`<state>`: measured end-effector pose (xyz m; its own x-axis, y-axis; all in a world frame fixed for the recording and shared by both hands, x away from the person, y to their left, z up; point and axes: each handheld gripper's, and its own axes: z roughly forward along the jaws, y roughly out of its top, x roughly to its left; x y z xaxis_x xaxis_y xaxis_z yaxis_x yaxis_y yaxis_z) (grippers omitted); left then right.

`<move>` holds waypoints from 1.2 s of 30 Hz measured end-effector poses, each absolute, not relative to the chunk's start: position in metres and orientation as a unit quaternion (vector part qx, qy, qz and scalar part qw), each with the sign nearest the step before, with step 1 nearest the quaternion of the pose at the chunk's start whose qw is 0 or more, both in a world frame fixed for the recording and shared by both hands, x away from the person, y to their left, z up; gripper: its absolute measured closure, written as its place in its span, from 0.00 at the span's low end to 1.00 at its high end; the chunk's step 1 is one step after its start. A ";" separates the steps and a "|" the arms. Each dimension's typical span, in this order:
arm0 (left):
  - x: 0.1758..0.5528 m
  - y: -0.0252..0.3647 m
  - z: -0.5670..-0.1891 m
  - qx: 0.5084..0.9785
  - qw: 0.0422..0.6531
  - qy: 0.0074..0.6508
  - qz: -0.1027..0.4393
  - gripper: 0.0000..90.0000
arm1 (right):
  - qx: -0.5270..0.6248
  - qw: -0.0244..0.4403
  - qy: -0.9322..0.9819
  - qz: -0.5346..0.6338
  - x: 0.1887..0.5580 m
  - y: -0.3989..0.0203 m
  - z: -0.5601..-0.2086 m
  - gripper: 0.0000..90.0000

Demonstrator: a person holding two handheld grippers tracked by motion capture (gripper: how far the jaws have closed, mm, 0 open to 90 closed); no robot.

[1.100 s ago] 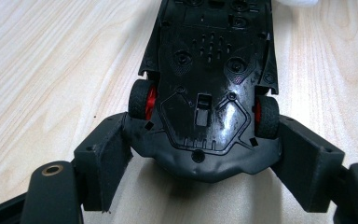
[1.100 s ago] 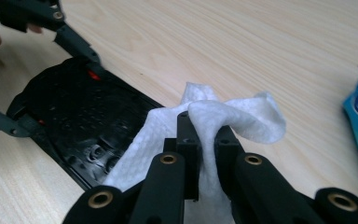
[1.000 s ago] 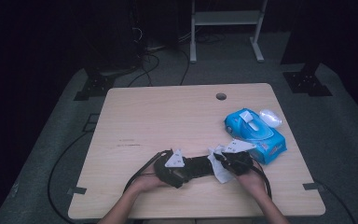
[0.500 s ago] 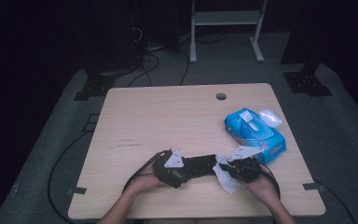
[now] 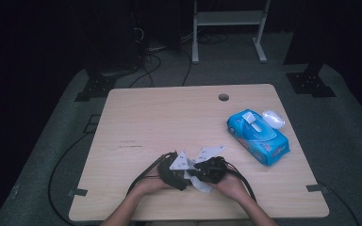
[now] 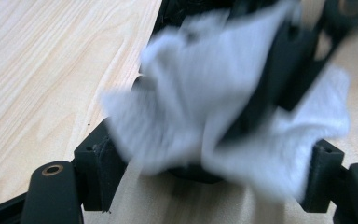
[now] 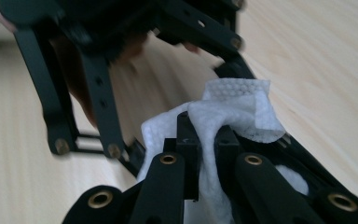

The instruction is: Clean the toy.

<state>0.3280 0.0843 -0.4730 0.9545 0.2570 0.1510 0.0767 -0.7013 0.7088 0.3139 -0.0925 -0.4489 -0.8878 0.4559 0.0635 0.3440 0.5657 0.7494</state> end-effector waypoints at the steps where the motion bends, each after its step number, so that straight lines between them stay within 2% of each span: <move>1: 0.328 0.084 -0.473 0.914 0.377 0.094 0.120 0.27 | 0.230 0.062 0.880 0.412 0.316 -0.090 -0.450 0.94; 3: 0.328 0.085 -0.473 0.912 0.380 0.098 0.119 0.27 | 0.237 0.057 0.875 0.419 0.320 -0.090 -0.451 0.94; 5: 0.329 0.085 -0.474 0.913 0.377 0.096 0.119 0.27 | 0.248 0.075 0.870 0.420 0.324 -0.096 -0.450 0.94; 8: 0.329 0.086 -0.474 0.914 0.377 0.098 0.115 0.27 | 0.275 0.135 0.859 0.410 0.329 -0.115 -0.446 0.93; 12: 0.330 0.086 -0.473 0.911 0.385 0.102 0.108 0.27 | 0.325 0.149 0.835 0.417 0.337 -0.151 -0.446 0.94; 16: 0.330 0.086 -0.474 0.914 0.379 0.098 0.106 0.27 | 0.341 0.134 0.829 0.423 0.331 -0.170 -0.444 0.94; 20: 0.332 0.088 -0.474 0.912 0.385 0.104 0.096 0.26 | 0.314 0.095 0.840 0.433 0.315 -0.168 -0.438 0.94; 29: 0.337 0.102 -0.462 0.888 0.434 0.132 0.075 0.22 | 0.329 0.068 0.843 0.420 0.305 -0.189 -0.441 0.93; 36: 0.346 0.104 -0.465 0.870 0.457 0.180 0.034 0.26 | 0.329 0.066 0.845 0.416 0.306 -0.187 -0.443 0.93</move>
